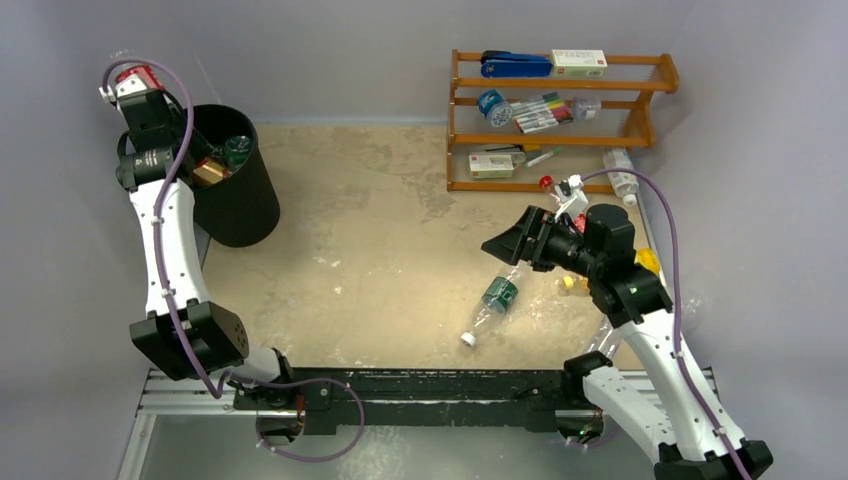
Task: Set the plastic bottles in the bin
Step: Place the plastic bottle in the trash bin.
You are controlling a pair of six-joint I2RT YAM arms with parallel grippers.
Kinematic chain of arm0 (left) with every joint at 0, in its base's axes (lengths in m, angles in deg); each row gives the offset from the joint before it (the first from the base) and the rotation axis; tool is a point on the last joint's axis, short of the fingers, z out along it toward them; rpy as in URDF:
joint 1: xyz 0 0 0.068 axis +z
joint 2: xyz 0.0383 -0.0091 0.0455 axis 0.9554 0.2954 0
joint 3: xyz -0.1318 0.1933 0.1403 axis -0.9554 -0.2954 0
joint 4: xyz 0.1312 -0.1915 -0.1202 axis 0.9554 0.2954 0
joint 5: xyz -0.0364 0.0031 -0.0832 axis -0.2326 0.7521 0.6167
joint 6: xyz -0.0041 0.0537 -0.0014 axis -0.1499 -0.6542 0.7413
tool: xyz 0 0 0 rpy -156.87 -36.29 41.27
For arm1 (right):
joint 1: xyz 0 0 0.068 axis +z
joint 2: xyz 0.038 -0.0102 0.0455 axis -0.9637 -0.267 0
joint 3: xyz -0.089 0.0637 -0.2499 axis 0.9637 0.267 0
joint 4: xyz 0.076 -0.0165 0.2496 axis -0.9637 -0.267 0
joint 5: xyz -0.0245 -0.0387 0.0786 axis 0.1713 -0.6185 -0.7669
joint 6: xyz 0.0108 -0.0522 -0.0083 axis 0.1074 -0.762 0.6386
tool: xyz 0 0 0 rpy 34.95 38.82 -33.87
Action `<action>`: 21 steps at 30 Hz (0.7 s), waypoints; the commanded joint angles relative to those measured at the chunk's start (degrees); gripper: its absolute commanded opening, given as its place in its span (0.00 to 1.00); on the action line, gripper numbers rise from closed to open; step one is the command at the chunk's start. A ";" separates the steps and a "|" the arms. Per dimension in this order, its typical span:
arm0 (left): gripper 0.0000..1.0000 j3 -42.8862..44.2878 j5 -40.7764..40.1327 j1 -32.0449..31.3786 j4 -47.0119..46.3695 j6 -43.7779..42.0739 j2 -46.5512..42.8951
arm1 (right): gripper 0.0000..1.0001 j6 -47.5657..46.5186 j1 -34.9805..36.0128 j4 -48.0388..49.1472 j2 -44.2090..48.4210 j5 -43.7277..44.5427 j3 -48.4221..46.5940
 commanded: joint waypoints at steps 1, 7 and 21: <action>0.36 -2.18 -0.54 1.02 -5.29 1.94 -2.14 | 1.00 -0.06 -0.12 1.93 -0.03 -1.57 -0.27; 0.58 -0.46 -1.26 1.49 -4.50 1.82 1.09 | 1.00 0.29 -0.12 2.33 -0.34 -1.52 -0.33; 0.80 5.58 4.45 1.38 0.02 4.59 -0.48 | 1.00 0.55 -0.12 4.02 -2.16 -1.97 -0.66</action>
